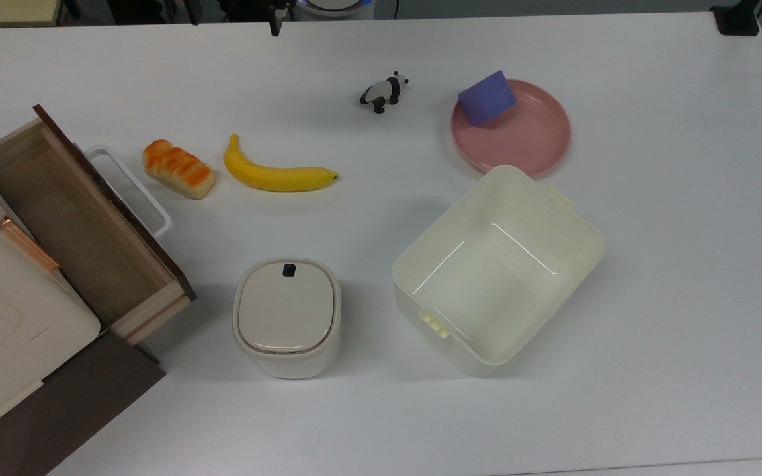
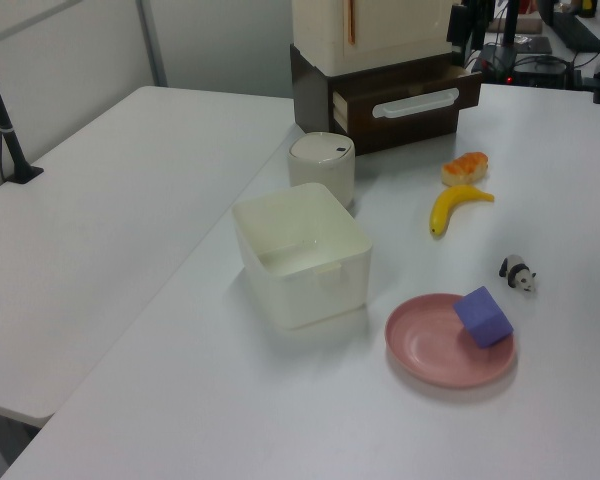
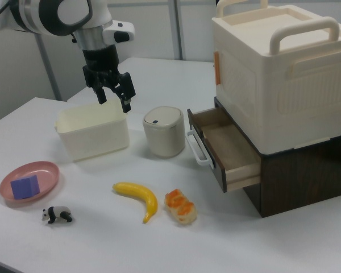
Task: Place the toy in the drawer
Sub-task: 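Move the gripper from rest toward the panda toy, then lower the open gripper onto the panda toy and close on it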
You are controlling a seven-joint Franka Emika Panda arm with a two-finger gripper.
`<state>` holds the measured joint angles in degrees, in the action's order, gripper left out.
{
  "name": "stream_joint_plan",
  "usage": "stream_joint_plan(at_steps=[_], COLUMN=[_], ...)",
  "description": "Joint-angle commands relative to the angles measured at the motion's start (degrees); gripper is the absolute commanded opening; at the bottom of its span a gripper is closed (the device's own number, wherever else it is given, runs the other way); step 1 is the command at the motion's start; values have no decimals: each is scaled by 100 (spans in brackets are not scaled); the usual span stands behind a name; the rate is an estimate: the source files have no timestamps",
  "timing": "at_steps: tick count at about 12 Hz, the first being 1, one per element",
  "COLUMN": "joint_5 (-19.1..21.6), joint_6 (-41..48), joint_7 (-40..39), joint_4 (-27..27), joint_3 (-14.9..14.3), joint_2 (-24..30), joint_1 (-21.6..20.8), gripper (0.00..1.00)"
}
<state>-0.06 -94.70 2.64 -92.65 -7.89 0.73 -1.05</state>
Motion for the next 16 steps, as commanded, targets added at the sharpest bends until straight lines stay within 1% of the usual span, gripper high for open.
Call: stream_joint_plan(at_steps=[1,2,4,6,7,8,9,10,12,14,15,16], joint_5=[24,24,-160,-327,-432,-616,-670,-670,-670,-670,-688,-688], joint_6=[250,250,241,241,250,233,224,198,6,-206,-303,-347], joint_7=[-132,-150,-386,-422,-431,-422,-361,-161,864,1753,2062,2404], joint_4=[-122,-122,-122,-166,-340,-499,-613,-727,-1122,-1553,-1746,-1896], joint_3=[-98,-98,-98,-98,-72,76,208,253,638,946,1087,1158], joint_2=[94,94,94,103,138,155,156,156,156,156,156,147], joint_1=[-123,-123,-132,-158,-184,-185,-176,-184,-185,-185,-185,-185], gripper=[100,100,100,100,100,100,100,100,100,100,100,100])
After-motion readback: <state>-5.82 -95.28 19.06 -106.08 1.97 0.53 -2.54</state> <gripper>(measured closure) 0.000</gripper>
